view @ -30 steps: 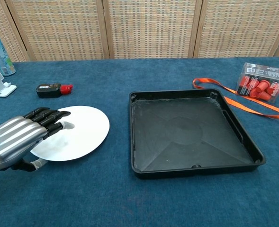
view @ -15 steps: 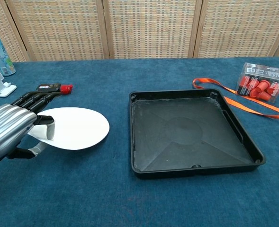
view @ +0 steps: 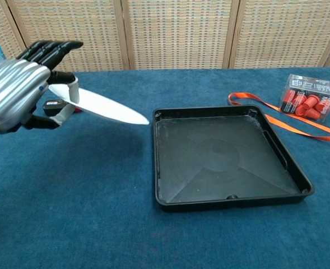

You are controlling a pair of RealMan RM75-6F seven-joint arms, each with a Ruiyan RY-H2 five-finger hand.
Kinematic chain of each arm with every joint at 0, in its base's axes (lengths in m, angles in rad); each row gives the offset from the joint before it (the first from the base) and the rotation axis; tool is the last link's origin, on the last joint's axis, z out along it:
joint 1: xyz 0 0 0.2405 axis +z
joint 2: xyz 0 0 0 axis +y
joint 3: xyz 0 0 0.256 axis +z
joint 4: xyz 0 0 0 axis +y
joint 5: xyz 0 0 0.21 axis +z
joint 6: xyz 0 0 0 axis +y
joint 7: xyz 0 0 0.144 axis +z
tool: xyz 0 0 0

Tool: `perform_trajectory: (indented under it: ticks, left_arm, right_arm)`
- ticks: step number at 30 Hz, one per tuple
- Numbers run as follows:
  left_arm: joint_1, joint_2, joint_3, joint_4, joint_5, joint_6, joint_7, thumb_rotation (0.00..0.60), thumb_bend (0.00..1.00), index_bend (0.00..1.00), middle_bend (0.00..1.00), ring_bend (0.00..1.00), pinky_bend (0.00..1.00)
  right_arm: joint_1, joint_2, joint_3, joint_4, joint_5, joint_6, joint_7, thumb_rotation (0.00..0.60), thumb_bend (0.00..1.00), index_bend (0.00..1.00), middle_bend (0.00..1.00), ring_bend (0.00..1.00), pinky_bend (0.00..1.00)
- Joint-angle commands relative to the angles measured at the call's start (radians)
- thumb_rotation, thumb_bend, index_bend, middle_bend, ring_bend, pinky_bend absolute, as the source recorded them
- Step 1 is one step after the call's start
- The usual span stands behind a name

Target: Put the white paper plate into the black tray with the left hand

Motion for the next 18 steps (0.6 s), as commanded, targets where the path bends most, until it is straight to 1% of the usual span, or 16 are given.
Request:
perform_trajectory:
  ticks: [1,5,7,18]
  left_arm:
    - [-0.042,-0.006,-0.022,-0.007,0.026,0.013,0.010,0.600,0.45,0.84,0.06,0.00,0.00]
    - [-0.097,-0.037,-0.034,0.028,0.048,0.007,-0.004,0.600,0.45,0.84,0.06,0.00,0.00]
    - [-0.156,-0.072,-0.035,0.066,0.065,-0.037,-0.007,0.600,0.45,0.84,0.06,0.00,0.00]
    - [-0.337,-0.269,-0.059,0.271,0.048,-0.149,-0.052,0.600,0.45,0.84,0.07,0.00,0.00]
  right_arm:
    - [0.001,0.000,0.003,0.005,0.009,-0.004,0.006,0.600,0.13,0.00,0.00,0.00,0.00]
    - [0.003,-0.002,0.008,0.013,0.023,-0.012,0.012,0.600,0.13,0.00,0.00,0.00,0.00]
    - [0.004,-0.003,0.014,0.021,0.043,-0.021,0.020,0.600,0.13,0.00,0.00,0.00,0.00]
    - [0.010,-0.009,0.031,0.055,0.097,-0.051,0.050,0.600,0.13,0.00,0.00,0.00,0.00]
